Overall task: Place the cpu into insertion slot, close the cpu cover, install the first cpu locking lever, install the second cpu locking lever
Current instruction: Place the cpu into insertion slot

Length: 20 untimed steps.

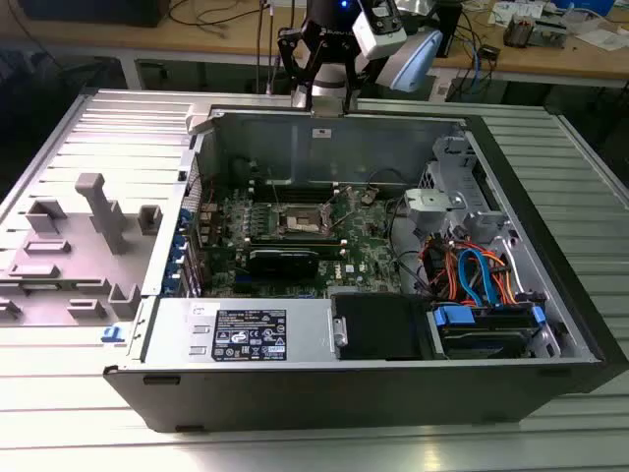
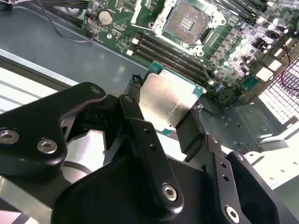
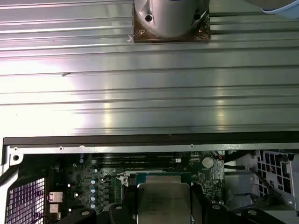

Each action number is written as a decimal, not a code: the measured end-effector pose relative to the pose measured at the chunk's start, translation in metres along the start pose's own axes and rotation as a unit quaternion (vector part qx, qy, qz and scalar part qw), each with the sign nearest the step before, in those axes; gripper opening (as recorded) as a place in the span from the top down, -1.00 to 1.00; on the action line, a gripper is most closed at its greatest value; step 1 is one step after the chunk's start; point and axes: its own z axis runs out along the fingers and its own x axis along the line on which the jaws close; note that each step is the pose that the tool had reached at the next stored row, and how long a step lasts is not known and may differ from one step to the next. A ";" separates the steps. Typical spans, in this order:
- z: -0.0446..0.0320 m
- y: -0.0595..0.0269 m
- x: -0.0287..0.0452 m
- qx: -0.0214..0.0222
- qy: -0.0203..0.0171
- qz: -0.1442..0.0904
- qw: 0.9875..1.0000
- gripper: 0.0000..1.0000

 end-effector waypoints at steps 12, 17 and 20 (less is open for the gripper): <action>-0.0004 -0.0050 -0.0001 0.000 0.000 0.000 1.000 -0.09; -0.0005 -0.0108 -0.0001 0.000 0.000 0.000 1.000 -0.09; -0.0005 -0.0116 -0.0001 0.000 0.000 0.000 1.000 -0.09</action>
